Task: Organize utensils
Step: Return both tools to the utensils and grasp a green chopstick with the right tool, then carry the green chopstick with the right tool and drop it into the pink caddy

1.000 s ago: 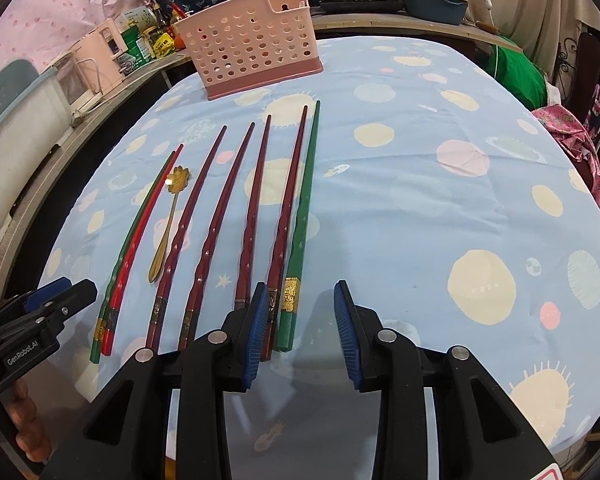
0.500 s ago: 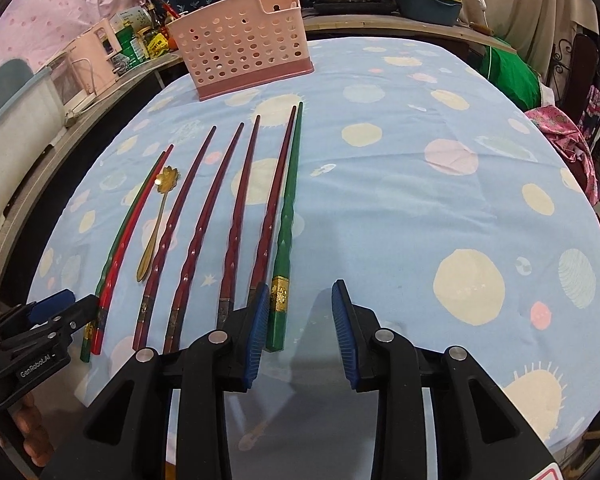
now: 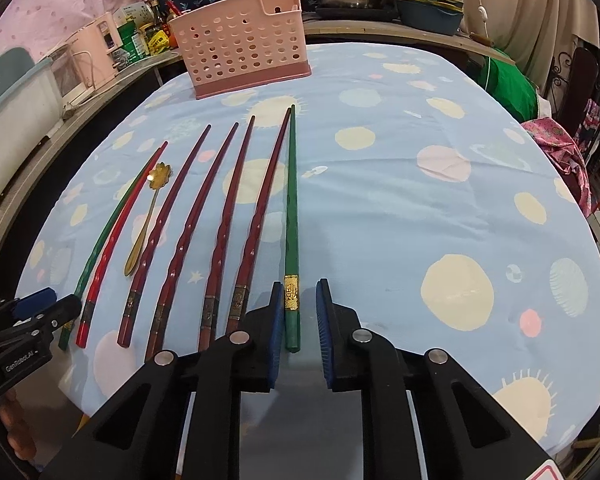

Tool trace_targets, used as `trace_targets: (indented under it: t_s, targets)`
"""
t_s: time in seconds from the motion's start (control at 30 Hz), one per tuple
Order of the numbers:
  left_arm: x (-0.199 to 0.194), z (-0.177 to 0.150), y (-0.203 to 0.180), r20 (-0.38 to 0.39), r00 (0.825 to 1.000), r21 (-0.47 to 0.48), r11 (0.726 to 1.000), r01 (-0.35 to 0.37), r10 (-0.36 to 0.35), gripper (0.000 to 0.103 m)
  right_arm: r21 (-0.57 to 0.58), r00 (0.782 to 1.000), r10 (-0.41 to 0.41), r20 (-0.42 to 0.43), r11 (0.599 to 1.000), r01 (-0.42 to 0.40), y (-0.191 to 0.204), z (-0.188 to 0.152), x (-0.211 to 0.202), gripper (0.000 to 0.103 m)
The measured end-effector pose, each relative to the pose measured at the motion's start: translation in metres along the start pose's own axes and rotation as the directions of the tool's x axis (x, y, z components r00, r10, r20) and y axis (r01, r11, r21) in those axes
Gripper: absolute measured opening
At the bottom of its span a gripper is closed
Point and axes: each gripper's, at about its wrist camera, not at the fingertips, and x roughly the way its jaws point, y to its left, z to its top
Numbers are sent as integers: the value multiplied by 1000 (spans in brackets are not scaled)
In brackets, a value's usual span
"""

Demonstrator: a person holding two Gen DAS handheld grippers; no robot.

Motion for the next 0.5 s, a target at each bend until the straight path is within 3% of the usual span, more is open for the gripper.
trace_targets:
  t_s: [0.23, 0.5]
  targets:
    - [-5, -7, 3, -3, 1000, -5, 1000, 1, -1, 46, 10, 1000, 1, 3, 1000, -1, -6, -1, 0, 8]
    - [-7, -6, 3, -13, 1000, -6, 1000, 21, -21, 20, 11, 1000, 6, -2, 1000, -6, -6, -2, -1, 7]
